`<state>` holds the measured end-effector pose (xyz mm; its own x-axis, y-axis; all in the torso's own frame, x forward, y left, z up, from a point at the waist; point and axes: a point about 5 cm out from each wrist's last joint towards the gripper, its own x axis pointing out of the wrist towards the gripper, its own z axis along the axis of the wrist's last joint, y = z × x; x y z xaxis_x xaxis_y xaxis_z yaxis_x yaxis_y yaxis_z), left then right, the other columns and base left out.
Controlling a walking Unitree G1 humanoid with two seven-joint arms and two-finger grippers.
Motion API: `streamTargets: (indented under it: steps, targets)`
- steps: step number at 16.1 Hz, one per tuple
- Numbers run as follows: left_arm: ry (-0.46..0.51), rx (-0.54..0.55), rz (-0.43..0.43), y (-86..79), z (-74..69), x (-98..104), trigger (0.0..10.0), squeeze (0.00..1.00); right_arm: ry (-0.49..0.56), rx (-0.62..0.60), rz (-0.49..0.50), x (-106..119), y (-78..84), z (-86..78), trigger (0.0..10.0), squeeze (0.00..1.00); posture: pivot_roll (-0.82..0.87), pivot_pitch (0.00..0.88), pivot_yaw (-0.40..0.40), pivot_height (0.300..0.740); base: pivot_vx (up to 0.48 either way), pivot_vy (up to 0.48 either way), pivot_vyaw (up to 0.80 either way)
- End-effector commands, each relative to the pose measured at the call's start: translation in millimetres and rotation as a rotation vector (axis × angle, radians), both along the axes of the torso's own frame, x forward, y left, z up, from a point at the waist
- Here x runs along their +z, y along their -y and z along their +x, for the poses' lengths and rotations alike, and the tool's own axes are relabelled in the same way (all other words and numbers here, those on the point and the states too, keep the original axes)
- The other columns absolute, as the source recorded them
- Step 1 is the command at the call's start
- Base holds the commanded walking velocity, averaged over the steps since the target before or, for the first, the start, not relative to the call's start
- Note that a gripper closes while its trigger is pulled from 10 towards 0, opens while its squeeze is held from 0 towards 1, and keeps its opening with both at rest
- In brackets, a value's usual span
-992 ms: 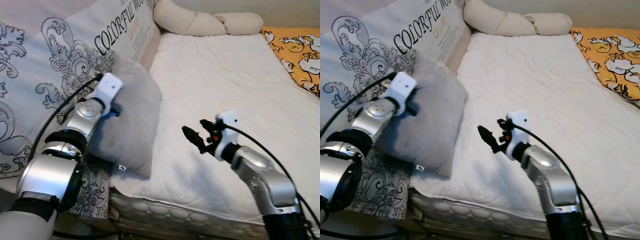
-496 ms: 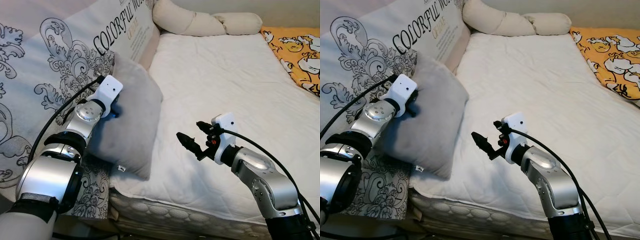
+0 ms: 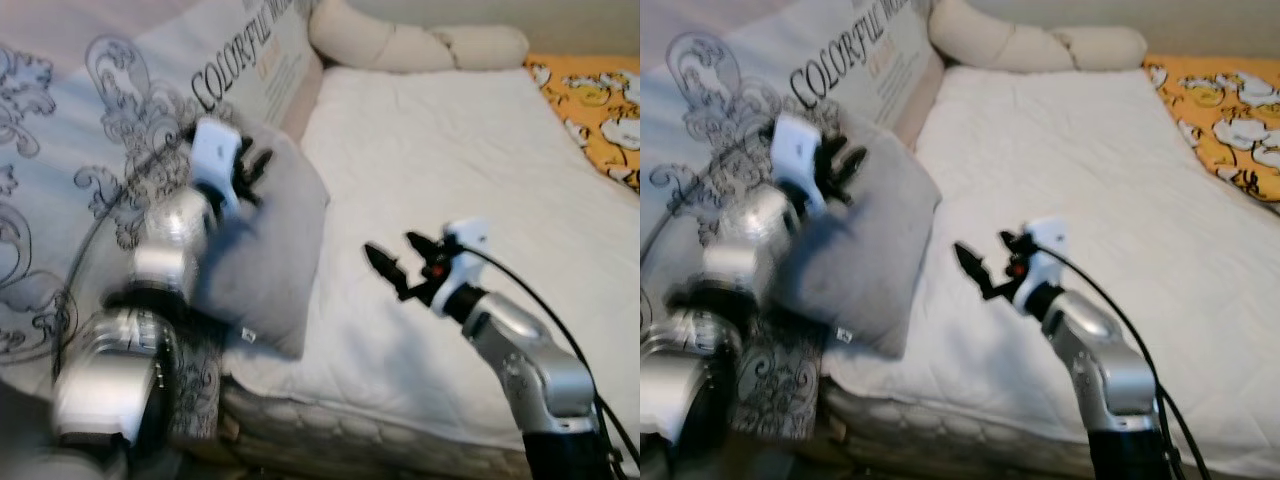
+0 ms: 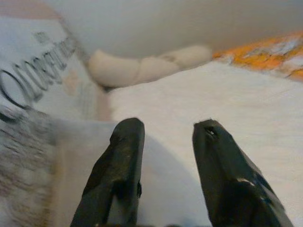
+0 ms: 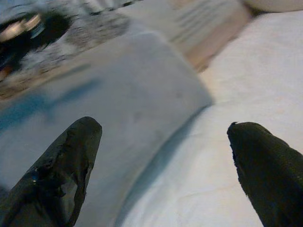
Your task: Clean up the room
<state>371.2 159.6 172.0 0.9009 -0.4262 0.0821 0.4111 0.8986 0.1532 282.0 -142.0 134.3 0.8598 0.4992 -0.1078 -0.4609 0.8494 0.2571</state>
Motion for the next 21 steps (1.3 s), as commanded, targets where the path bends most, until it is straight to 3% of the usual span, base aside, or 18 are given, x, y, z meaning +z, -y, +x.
streamTargets:
  steps: [1,3,4,6,7,8,9,11,12,15,18,19,21]
  targets:
    - [0.02,-0.005,-0.044,2.7,-11.4,7.9,10.0,1.0,-0.007,-0.062,0.032,3.1,5.5,-0.9,10.0,1.0,-0.12,0.0,0.065,0.74,0.0,0.0,0.0]
    - [0.004,0.013,-0.041,8.6,-50.4,-9.7,10.0,1.0,0.021,-0.116,0.063,6.8,7.3,-4.2,10.0,1.0,-0.09,0.0,0.034,0.74,0.0,0.0,0.0]
    - [0.002,0.027,-0.05,8.6,-56.0,-12.0,10.0,1.0,0.029,-0.119,0.049,6.5,7.0,-5.5,10.0,1.0,-0.09,0.0,0.034,0.74,0.0,0.0,0.0]
    - [-0.074,0.116,-0.068,2.1,-81.6,-28.6,10.0,1.0,0.045,-0.114,-0.05,-0.6,-1.8,-14.3,10.0,1.0,-0.09,0.0,0.029,0.74,0.0,-0.167,0.0]
    - [-0.108,0.156,-0.074,-1.6,-91.9,-35.3,10.0,1.0,0.062,-0.166,-0.14,-4.5,-1.9,-16.0,10.0,1.0,-0.09,0.0,0.021,0.74,0.0,-0.48,0.0]
    - [-0.12,0.169,-0.076,-2.4,-95.7,-36.2,10.0,1.0,0.067,-0.185,-0.164,-5.4,-1.3,-16.5,10.0,1.0,-0.09,0.0,0.021,0.74,0.0,-0.48,0.0]
    - [-0.14,0.203,-0.049,-5.1,-106.1,-37.8,10.0,1.0,0.062,-0.213,-0.103,-5.1,-0.8,-19.1,10.0,1.0,-0.07,0.0,0.006,0.74,0.0,-0.48,0.0]
    - [-0.162,0.274,-0.004,-13.8,-116.4,-44.2,10.0,1.0,0.0,-0.243,-0.11,-14.4,1.4,-24.2,10.0,1.0,-0.05,0.0,-0.022,0.74,0.0,-0.48,-0.21]
    - [-0.181,0.314,0.019,-18.5,-119.9,-45.7,10.0,1.0,-0.027,-0.244,-0.13,-21.4,0.4,-28.8,10.0,0.0,-0.05,0.0,-0.022,0.74,0.0,-0.48,-0.76]
    - [-0.2,0.343,-0.005,-18.7,-125.6,-47.6,10.0,1.0,-0.04,-0.254,-0.163,-25.1,1.8,-31.4,10.0,0.0,-0.06,0.0,-0.016,0.74,0.0,-0.48,-0.25]
    - [-0.245,0.362,-0.018,-17.1,-129.8,-54.7,10.0,1.0,-0.028,-0.302,-0.268,-29.2,8.9,-28.3,10.0,0.0,-0.07,0.0,-0.019,0.74,0.0,-0.48,0.0]
    - [-0.257,0.364,-0.005,-16.1,-131.6,-57.9,10.0,1.0,-0.003,-0.37,-0.348,-29.5,14.4,-26.2,10.0,0.0,-0.07,0.0,-0.02,0.74,0.0,-0.48,0.0]
    - [-0.257,0.364,-0.005,-16.1,-131.6,-57.9,10.0,1.0,-0.003,-0.37,-0.348,-29.5,14.4,-26.2,10.0,0.0,-0.07,0.0,-0.02,0.74,0.0,-0.48,0.0]
